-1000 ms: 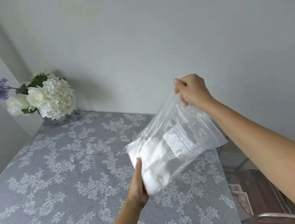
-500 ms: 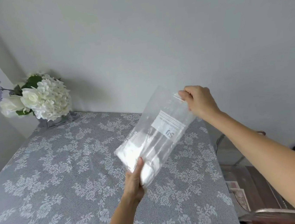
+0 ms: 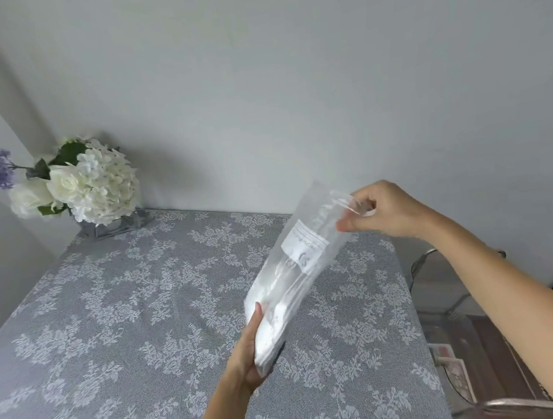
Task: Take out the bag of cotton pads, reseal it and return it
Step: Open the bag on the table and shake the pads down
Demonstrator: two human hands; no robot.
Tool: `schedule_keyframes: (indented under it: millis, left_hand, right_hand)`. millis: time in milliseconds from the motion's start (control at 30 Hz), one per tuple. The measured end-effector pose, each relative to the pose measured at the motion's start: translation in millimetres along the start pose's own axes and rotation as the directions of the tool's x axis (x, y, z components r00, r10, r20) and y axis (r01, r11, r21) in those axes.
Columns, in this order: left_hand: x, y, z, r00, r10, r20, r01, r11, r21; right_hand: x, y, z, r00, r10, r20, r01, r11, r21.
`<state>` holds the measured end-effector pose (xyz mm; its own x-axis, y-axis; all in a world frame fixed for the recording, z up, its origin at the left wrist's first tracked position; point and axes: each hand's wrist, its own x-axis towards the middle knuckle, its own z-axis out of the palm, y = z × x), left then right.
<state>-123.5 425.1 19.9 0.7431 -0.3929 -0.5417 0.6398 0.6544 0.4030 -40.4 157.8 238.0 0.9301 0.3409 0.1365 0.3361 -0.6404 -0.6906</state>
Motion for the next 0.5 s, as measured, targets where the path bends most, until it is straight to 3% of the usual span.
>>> schedule_keyframes:
  millis: [133,200,267,333,433,500]
  left_hand:
    - [3,0,-10,0.996,-0.082,0.029,0.081,0.996,0.035]
    - [4,-2,-13,0.990,-0.129,0.052,0.127,0.991,0.047]
    - [4,-3,-16,0.979,-0.179,0.098,0.178,0.984,0.014]
    - [4,0,-11,0.968,-0.223,0.116,0.218,0.975,0.054]
    - [2,12,13,0.974,-0.225,-0.016,0.215,0.903,0.372]
    - [-3,22,28,0.994,-0.026,-0.109,0.089,0.771,0.630]
  right_hand:
    - [-2,1,1,0.998,-0.040,-0.045,0.047,0.982,0.181]
    - [-3,0,1,0.995,-0.046,0.089,0.015,0.945,0.326]
    - [-4,3,2,0.981,-0.026,0.194,-0.032,0.957,0.290]
    - [-4,6,7,0.993,-0.020,0.112,-0.003,0.978,0.207]
    - [-3,0,21,1.000,-0.003,0.006,0.002,0.982,0.188]
    - [0,-7,37,0.999,-0.031,0.015,0.029,0.994,0.101]
